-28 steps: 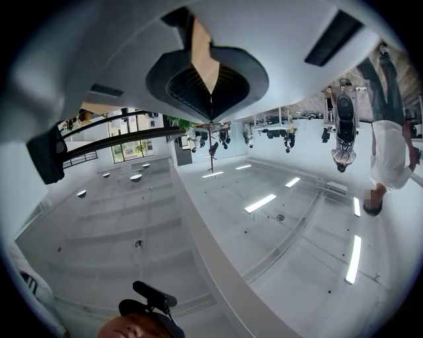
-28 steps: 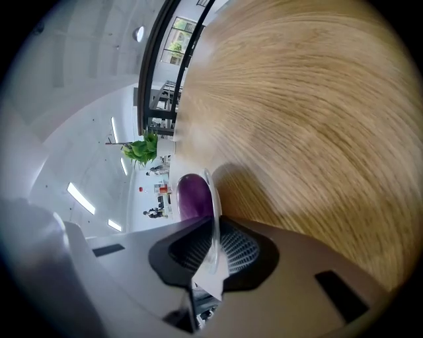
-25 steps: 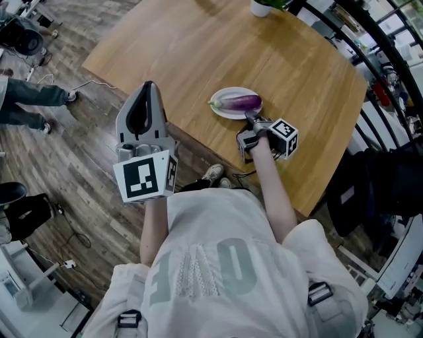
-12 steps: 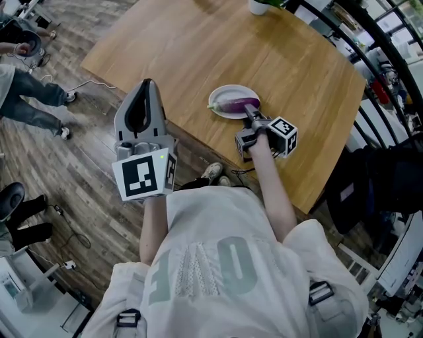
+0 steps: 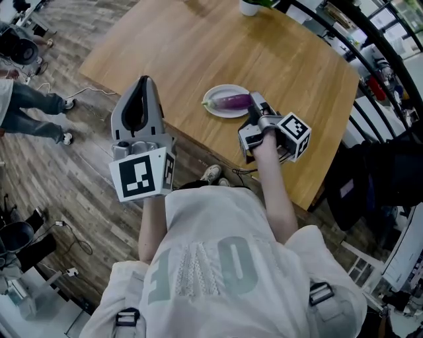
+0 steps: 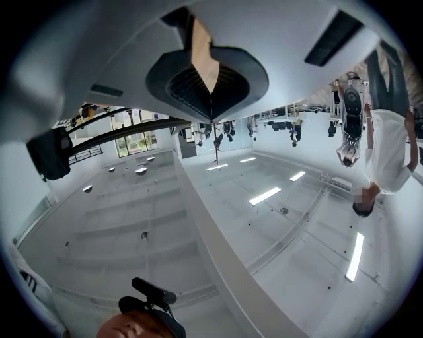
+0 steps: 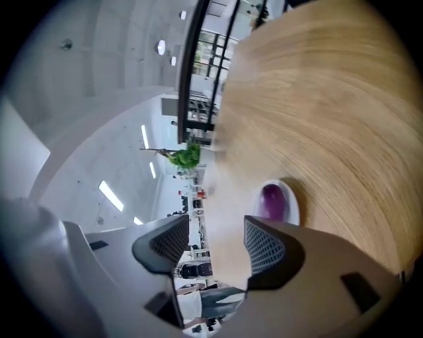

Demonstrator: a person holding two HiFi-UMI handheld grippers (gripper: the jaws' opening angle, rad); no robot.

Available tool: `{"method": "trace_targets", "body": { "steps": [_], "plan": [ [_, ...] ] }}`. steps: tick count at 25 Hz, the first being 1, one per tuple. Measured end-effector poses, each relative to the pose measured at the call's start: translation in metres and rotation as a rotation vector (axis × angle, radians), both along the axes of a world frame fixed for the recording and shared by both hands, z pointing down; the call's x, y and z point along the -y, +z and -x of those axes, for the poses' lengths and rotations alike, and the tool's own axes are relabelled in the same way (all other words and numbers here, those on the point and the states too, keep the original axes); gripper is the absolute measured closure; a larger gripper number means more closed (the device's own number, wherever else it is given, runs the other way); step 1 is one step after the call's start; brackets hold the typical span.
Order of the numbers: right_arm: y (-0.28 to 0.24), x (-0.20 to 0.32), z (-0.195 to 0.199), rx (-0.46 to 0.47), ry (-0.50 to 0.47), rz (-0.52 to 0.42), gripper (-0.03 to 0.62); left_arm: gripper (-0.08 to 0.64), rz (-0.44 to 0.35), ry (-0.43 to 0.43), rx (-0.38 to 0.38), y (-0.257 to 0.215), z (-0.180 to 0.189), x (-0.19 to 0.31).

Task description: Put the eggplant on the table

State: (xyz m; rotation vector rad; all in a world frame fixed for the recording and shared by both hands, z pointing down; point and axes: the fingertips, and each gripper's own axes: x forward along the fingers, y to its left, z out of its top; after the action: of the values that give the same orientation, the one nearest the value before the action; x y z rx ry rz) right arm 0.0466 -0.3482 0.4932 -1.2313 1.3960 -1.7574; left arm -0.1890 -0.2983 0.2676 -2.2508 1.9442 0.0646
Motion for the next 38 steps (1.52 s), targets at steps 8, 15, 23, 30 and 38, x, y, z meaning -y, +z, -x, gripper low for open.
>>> {"method": "trace_targets", "body": {
  "steps": [8, 15, 23, 30, 38],
  "plan": [
    [-0.16, -0.003, -0.033, -0.548, 0.052, -0.517, 0.355, 0.551, -0.042, 0.041, -0.003, -0.017, -0.019, -0.003],
    [-0.221, -0.039, -0.025, -1.065, 0.081, -0.773, 0.488, 0.551, -0.063, 0.072, 0.014, -0.026, -0.033, -0.01],
    [-0.223, -0.071, 0.009, -1.416, 0.002, -0.89, 0.561, 0.551, -0.076, 0.105, 0.049, -0.024, -0.05, -0.018],
    [-0.204, -0.086, 0.017, -1.528, -0.037, -0.854, 0.575, 0.551, -0.107, 0.136, 0.05, -0.027, -0.066, -0.023],
    [-0.195, -0.089, 0.009, -1.544, -0.055, -0.823, 0.575, 0.551, -0.113, 0.159, 0.063, -0.026, -0.079, -0.027]
  ]
}}
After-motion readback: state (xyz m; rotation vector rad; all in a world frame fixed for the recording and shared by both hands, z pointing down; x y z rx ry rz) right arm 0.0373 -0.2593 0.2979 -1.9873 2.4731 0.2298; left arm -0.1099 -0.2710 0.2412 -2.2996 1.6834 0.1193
